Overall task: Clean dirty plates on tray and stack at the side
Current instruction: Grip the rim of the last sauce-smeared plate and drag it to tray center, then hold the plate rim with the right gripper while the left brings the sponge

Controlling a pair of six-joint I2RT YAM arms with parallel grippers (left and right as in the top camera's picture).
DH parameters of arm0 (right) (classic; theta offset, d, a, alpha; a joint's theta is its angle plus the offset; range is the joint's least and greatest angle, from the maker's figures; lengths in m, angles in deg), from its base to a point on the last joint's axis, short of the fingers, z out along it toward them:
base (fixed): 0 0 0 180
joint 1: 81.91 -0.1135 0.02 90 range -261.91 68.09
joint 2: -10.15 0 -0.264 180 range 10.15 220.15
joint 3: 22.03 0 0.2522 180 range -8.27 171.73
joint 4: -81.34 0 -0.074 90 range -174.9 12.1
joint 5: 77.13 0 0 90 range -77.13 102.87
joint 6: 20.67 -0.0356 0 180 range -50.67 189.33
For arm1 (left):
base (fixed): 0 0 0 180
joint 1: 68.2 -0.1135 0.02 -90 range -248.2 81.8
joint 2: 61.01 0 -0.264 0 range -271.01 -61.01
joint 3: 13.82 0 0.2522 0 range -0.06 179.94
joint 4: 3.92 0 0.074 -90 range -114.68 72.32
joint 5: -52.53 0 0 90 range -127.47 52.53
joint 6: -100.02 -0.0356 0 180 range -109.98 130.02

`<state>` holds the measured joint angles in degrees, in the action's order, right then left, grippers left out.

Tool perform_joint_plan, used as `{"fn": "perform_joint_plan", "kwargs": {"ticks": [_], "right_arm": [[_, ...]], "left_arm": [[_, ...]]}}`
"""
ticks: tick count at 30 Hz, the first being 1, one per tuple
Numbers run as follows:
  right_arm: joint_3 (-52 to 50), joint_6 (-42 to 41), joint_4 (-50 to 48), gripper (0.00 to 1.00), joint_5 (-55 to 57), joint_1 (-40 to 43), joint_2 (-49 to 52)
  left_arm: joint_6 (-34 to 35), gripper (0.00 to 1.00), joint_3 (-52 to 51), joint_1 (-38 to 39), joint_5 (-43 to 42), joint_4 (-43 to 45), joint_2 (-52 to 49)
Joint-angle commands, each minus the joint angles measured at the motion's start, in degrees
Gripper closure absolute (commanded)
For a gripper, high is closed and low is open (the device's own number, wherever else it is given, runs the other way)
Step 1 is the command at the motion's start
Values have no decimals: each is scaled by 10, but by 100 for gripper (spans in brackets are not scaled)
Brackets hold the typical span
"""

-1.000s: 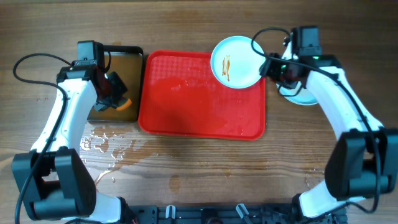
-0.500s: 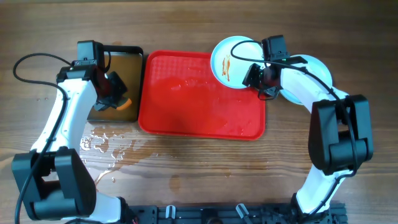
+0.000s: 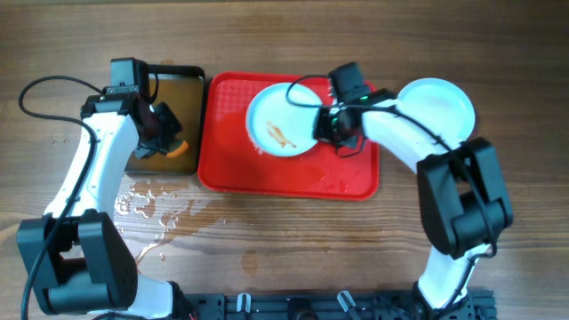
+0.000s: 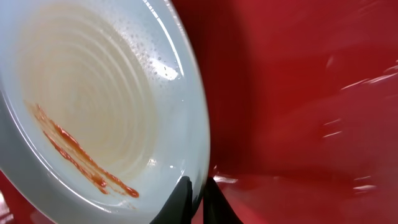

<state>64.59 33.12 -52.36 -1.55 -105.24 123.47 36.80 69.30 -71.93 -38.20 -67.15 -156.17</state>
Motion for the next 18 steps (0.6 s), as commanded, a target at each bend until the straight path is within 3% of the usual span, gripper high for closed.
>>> {"fn": "perform_joint_plan", "kwargs": {"ticks": [1, 6, 8, 14, 15, 18], "right_arm": [[-1, -5, 2, 94, -11, -46, 7], [18, -13, 25, 94, -39, -63, -6], [26, -13, 36, 90, -69, -62, -20], [37, 53, 37, 53, -44, -62, -84], [39, 98, 23, 43, -39, -62, -92], [47, 250, -9, 32, -57, -62, -103]], "left_arm": [[-11, 96, -4, -3, 8, 2, -4], [-11, 96, -4, -3, 8, 2, -4], [-11, 96, -4, -3, 8, 3, -4], [-11, 96, -4, -3, 8, 4, -4], [-11, 96, -4, -3, 8, 4, -4], [-11, 96, -4, -3, 8, 6, -4]]}}
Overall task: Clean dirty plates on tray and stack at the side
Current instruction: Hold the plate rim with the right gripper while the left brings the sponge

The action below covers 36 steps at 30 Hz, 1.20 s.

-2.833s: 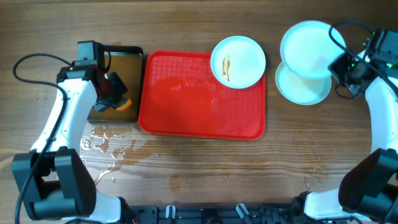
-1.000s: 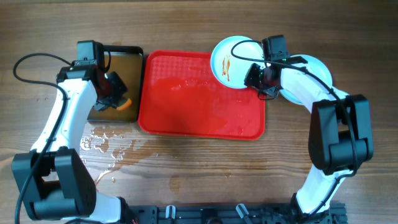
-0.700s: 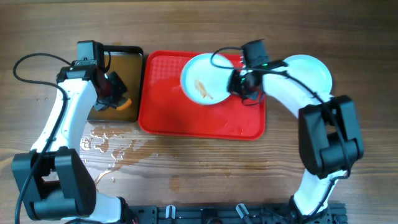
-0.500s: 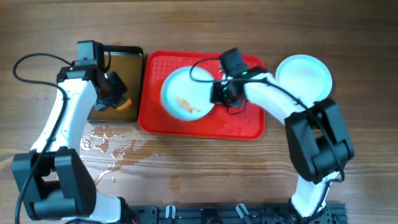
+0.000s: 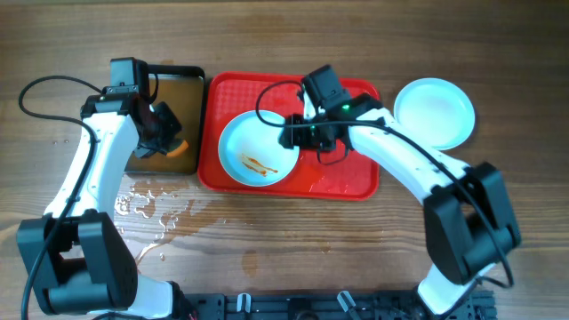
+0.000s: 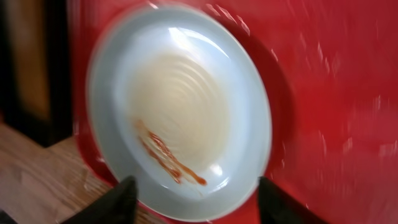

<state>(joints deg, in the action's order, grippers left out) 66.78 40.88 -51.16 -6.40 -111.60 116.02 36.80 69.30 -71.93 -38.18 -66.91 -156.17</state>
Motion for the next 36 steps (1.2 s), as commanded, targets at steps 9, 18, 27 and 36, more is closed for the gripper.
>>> {"fn": "perform_joint_plan", "kwargs": {"ticks": [9, 18, 27, 36], "right_arm": [[43, 358, -80, 25, 127, 3, 1], [305, 360, 141, 18, 136, 2, 177], [313, 406, 161, 24, 58, 3, 223], [287, 432, 142, 26, 92, 3, 233]], "left_arm": [[-11, 96, -4, -3, 7, 7, -4], [-11, 96, -4, -3, 7, 12, -4], [-11, 96, -4, -3, 7, 13, -4], [-11, 96, -4, -3, 7, 13, -4]]}}
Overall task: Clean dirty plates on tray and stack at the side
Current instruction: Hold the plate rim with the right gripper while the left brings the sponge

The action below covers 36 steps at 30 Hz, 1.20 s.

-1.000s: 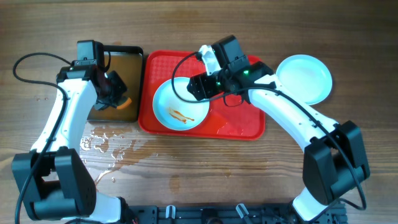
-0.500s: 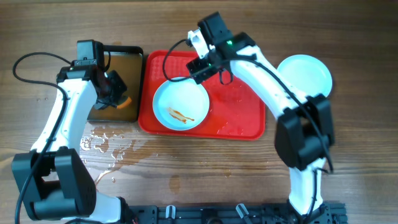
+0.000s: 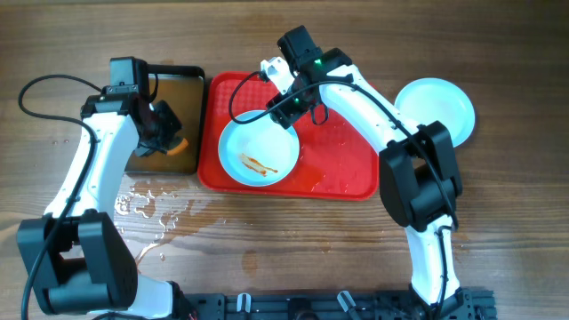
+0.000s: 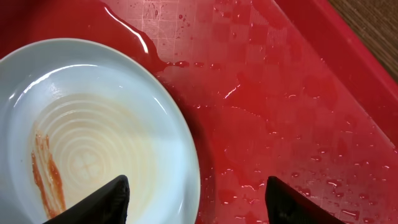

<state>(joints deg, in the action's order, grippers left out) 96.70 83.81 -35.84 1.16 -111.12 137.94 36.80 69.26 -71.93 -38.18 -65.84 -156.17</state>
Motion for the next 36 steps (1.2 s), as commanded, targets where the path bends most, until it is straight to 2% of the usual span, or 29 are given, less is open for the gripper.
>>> {"fn": "perform_joint_plan", "kwargs": {"ticks": [1, 3, 6, 13, 15, 22, 27, 30, 33, 36], "right_arm": [[-13, 3, -15, 26, 16, -2, 19], [-14, -2, -15, 30, 3, -2, 25], [-14, -17, -15, 43, -4, -2, 37], [-16, -47, -10, 57, -4, -2, 58], [-16, -57, -10, 69, -3, -2, 58], [-16, -82, 2, 94, -3, -2, 59], [-16, -160, 18, 96, -4, -2, 59], [-16, -239, 27, 96, -3, -2, 59], [-26, -389, 26, 96, -3, -2, 59], [-44, -487, 22, 96, 1, -2, 59]], "left_arm": [[-11, 96, -3, -3, 7, 2, -4], [-11, 96, -3, -3, 7, 2, -4], [-11, 96, -3, -3, 7, 2, -4], [-11, 96, -3, -3, 7, 2, -4], [-11, 96, -3, -3, 7, 2, -4], [-11, 96, -3, -3, 7, 2, -4], [-11, 96, -3, -3, 7, 2, -4], [-11, 96, -3, -3, -14, 2, -4], [-11, 96, -3, -3, -45, 8, -4], [-11, 96, -3, -2, -79, 12, -4]]}}
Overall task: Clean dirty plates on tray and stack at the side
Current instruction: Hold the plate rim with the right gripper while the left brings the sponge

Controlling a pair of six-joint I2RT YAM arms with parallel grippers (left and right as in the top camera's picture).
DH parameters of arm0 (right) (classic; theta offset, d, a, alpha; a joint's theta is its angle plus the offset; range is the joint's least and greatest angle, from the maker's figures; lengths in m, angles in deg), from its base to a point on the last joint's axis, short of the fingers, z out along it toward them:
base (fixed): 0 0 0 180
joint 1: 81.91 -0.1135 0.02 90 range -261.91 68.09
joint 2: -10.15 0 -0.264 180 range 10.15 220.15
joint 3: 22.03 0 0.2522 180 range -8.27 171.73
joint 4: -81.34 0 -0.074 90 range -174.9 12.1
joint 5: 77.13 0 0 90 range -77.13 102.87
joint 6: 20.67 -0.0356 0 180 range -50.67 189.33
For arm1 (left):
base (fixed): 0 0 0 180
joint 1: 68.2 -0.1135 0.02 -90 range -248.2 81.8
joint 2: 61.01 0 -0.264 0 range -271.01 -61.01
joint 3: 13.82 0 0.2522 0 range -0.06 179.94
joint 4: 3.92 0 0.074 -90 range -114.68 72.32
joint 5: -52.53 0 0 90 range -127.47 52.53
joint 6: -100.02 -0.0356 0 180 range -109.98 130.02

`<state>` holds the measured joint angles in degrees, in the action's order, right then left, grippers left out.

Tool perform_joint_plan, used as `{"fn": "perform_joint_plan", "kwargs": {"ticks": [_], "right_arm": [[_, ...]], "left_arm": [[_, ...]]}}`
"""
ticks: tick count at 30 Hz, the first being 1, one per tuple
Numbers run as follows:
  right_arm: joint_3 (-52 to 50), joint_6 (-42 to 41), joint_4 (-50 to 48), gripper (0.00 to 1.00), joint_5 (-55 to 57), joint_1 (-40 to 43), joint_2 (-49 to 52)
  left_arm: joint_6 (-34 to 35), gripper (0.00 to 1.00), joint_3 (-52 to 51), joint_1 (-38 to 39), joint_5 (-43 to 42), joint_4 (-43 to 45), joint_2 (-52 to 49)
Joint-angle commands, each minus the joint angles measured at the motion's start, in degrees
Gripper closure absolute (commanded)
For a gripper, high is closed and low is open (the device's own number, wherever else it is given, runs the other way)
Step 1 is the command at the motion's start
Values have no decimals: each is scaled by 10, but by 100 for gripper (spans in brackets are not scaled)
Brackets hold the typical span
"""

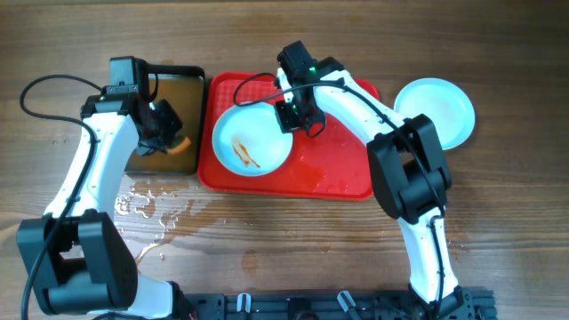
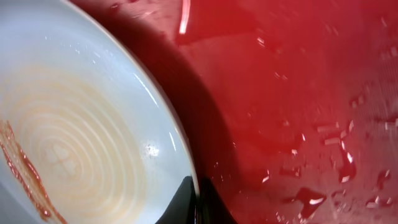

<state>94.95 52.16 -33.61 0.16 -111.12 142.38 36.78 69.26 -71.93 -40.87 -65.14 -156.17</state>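
Note:
A white dirty plate (image 1: 252,140) with a red sauce streak (image 1: 242,153) lies on the left half of the red tray (image 1: 342,169). My right gripper (image 1: 294,114) is shut on the plate's right rim. The right wrist view shows that rim pinched between the fingers (image 2: 196,202), with the plate (image 2: 81,143) on the left and the wet tray (image 2: 298,93) on the right. A clean white plate (image 1: 436,111) rests on the table right of the tray. My left gripper (image 1: 169,135) hangs over a dark pan and is shut on an orange sponge (image 1: 180,147).
The dark brown pan (image 1: 173,89) stands against the tray's left side. Spilled water (image 1: 151,209) spreads over the wood in front of the pan. Water also shines on the tray floor.
My right gripper was open above the plate's upper right edge; now it is shut on the plate's right rim. The plate sits slightly further left and back. The left arm has not moved.
At first my right gripper held the dirty plate by its rim at the tray's upper middle. Then the plate lay at the tray's front left with the gripper open beside it. The gripper stayed open near the plate's rim, and now grips it again.

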Motion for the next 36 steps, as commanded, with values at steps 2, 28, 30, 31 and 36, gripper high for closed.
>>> {"fn": "perform_joint_plan", "kwargs": {"ticks": [2, 28, 30, 31, 36], "right_arm": [[-36, -207, 0, 96, 11, -2, 14], [-43, -235, 42, 96, -5, -26, 14], [-43, -235, 42, 96, 1, -26, 14], [-43, -235, 42, 96, 1, -26, 14], [-43, -235, 34, 96, 1, -26, 14]], "left_arm": [[-11, 96, -3, -2, -78, 5, -4], [37, 96, -3, 197, -70, 190, -126], [37, 96, -3, 197, -82, 190, -136], [37, 96, -3, 197, -89, 191, -141], [37, 96, -3, 208, -118, 187, -158]]}}
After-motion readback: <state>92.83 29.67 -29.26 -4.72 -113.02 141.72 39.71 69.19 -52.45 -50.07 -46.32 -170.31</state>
